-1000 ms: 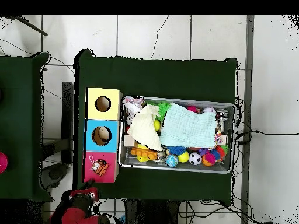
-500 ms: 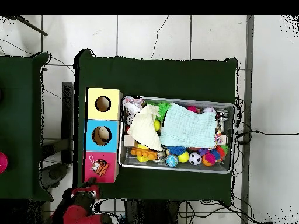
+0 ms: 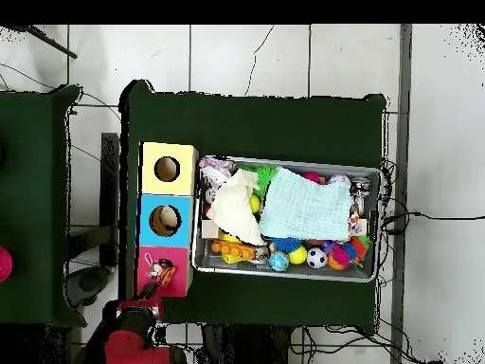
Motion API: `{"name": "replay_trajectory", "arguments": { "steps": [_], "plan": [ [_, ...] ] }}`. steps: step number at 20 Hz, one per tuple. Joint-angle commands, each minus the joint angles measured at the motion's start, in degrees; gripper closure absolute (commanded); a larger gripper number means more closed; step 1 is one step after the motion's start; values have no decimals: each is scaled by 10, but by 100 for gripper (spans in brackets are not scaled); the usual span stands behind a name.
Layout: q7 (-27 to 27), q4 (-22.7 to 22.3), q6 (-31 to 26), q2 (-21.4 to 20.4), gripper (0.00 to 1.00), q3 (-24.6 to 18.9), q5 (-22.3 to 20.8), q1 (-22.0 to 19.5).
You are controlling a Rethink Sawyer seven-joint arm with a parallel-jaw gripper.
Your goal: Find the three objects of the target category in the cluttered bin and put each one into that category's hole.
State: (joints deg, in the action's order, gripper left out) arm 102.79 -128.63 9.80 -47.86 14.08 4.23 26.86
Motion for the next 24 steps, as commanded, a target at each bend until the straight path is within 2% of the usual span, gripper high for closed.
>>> {"name": "replay_trajectory", "arguments": {
  "steps": [1,24],
  "plan": [
    [64,39,-76,-18,100,-41,-5,-20],
    [54,45,-81,-26,100,-56,-20,-48]
  ]
}}
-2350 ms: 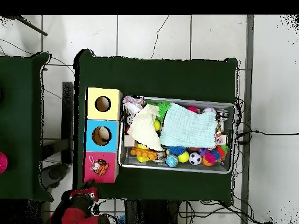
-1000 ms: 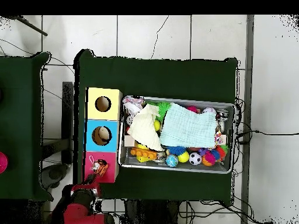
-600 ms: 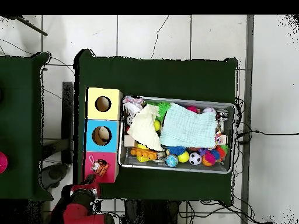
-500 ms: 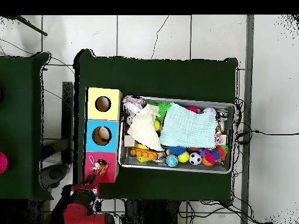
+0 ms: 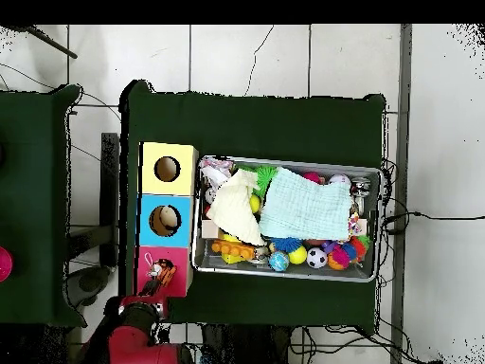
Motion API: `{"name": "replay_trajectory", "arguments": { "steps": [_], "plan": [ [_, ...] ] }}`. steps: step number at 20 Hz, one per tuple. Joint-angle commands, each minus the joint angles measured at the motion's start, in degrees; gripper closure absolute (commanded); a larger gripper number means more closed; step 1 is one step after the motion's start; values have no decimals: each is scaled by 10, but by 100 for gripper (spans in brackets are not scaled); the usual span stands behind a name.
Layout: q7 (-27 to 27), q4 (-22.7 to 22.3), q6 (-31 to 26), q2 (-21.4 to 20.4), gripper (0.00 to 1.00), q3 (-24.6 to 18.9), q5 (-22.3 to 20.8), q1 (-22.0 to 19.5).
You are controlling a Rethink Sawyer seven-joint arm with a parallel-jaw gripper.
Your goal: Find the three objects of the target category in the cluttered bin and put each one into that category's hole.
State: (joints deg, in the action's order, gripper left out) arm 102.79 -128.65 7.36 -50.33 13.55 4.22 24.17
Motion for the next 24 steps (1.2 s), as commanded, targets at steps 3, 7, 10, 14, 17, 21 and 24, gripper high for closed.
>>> {"name": "replay_trajectory", "arguments": {
  "steps": [3,7,10,14,17,21,24],
  "plan": [
    [53,48,-55,2,100,-51,-19,-23],
    [52,50,-57,2,100,-50,-18,-23],
    [52,52,-56,5,100,-47,-17,-20],
    [55,55,-42,20,100,-36,-12,-7],
    [60,55,-26,35,100,-32,-9,2],
    [61,60,-17,46,100,-30,-7,6],
    [67,59,7,64,100,-30,-8,9]
  ]
}}
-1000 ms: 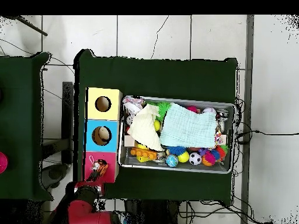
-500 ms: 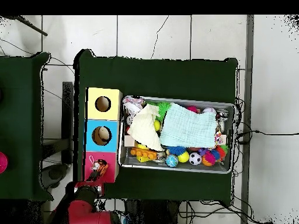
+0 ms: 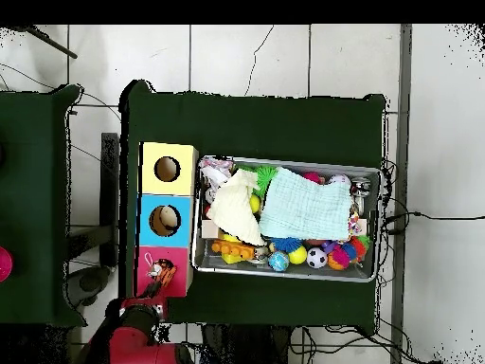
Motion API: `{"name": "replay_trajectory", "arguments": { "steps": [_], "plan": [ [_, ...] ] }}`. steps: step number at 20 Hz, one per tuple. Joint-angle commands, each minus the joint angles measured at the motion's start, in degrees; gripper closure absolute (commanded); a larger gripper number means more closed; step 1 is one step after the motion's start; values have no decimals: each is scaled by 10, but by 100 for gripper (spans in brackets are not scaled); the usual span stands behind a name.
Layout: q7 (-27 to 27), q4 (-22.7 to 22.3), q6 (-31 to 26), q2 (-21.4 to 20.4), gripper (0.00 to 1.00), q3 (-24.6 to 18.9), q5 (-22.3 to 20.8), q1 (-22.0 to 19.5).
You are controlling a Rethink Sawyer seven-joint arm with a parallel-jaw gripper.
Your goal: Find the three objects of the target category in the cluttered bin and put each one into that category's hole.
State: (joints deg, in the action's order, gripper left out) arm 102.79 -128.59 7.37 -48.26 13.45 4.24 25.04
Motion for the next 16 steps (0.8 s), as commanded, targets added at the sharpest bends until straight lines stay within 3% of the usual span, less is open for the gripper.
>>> {"name": "replay_trajectory", "arguments": {
  "steps": [1,10,16],
  "plan": [
    [67,61,9,47,100,-28,-8,1],
    [73,67,39,73,100,-27,-9,2],
    [70,61,17,53,100,-29,-9,-1]
  ]
}}
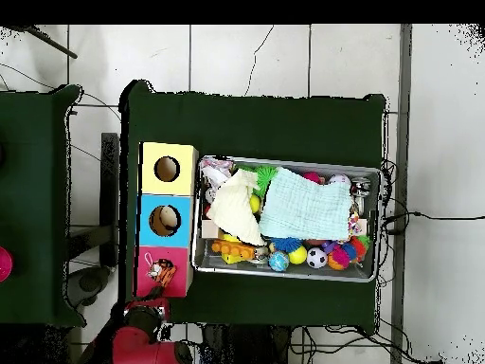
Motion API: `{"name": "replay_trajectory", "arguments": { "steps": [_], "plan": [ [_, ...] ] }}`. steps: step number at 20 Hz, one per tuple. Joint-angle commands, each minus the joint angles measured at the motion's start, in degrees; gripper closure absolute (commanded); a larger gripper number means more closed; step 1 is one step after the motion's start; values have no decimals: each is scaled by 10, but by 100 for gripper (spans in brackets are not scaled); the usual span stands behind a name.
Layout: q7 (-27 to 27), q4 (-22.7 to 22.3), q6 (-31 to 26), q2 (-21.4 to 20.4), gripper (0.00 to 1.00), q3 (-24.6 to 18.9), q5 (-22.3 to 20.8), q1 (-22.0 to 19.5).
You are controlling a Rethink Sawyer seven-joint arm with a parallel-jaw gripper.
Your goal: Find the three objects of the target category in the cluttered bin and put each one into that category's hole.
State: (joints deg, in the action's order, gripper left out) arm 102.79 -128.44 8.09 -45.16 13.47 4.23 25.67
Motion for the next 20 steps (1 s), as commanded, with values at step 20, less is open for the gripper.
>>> {"name": "replay_trajectory", "arguments": {
  "steps": [20],
  "plan": [
    [54,47,-105,-74,100,-41,-15,-22]
  ]
}}
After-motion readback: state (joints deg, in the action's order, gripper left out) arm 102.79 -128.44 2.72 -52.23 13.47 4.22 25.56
